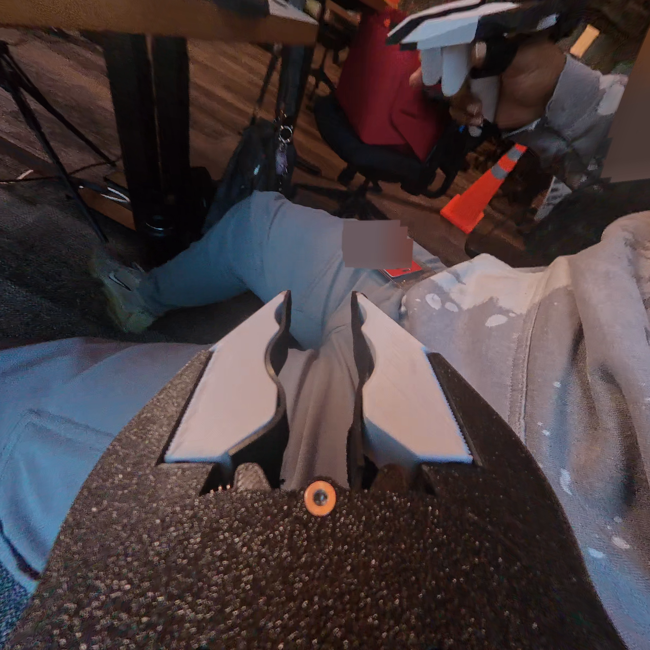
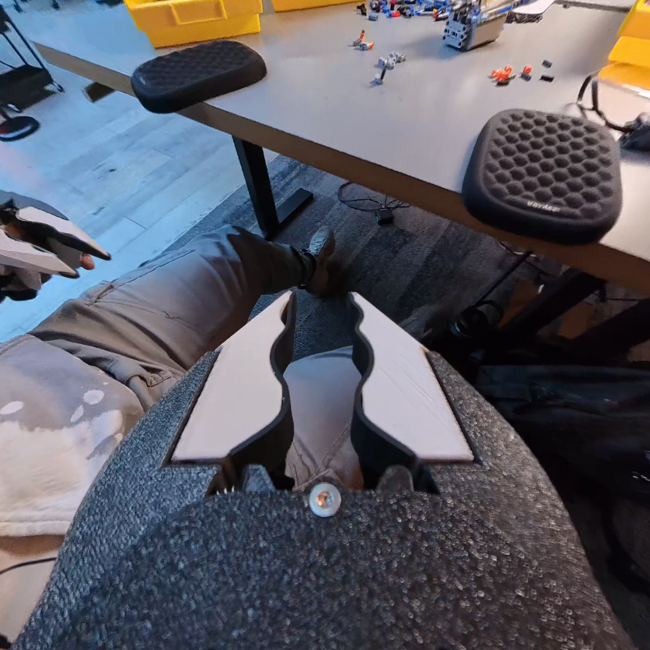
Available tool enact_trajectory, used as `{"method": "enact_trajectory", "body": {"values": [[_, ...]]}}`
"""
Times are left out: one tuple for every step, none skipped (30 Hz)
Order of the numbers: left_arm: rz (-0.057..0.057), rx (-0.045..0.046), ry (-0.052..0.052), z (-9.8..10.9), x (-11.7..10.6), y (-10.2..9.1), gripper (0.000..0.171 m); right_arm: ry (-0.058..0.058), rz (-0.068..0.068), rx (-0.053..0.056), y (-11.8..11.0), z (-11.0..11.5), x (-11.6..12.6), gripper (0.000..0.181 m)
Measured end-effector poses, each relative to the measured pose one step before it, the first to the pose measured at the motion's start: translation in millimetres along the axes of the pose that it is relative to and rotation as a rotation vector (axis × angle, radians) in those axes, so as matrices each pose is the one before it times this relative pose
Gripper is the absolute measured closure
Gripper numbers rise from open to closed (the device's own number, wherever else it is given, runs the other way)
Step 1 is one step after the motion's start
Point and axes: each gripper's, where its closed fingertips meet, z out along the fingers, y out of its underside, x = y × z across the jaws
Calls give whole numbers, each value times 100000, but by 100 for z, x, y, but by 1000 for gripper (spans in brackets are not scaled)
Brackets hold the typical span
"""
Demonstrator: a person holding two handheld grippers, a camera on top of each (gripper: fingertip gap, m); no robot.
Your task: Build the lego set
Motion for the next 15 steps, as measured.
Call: {"method": "enact_trajectory", "body": {"values": [[-1173,3372,-985,-575,-420,-434,140,1170,-1425,-634,-697,36,-116,149],[-1450,2834,-723,-515,-369,-581,140,1368,-1252,-584,-702,99,-76,144],[-1197,2124,-625,-442,-263,-710,140,1430,-1393,-51,-695,136,-60,140],[65,2382,-597,-394,-186,-797,140,1036,-1312,472,-627,195,-102,137],[574,2747,-573,-311,-196,-761,140,684,-781,462,-477,276,-127,135],[-94,2311,-272,-201,-246,-549,140,216,-169,-77,-292,338,-167,133],[-936,1731,27,-71,-289,-322,140,-217,104,-415,-141,334,-222,132],[-1531,1133,-11,53,-356,-137,140,-444,7,-22,-77,265,-267,131],[-1657,525,-120,147,-377,-51,140,-507,79,126,31,167,-286,131],[-1097,154,152,236,-286,-43,140,-178,271,-167,202,60,-234,131],[-125,17,507,302,-129,-86,140,216,372,-394,377,-87,-173,131],[754,-207,694,374,-8,-89,140,607,524,-402,513,-223,-115,130],[1245,-562,799,420,84,-38,140,761,694,-266,609,-349,-58,130],[1288,-835,882,440,163,61,140,726,977,-208,672,-461,-10,130],[1063,-1073,1109,461,232,151,140,825,1329,43,675,-522,72,130]]}}
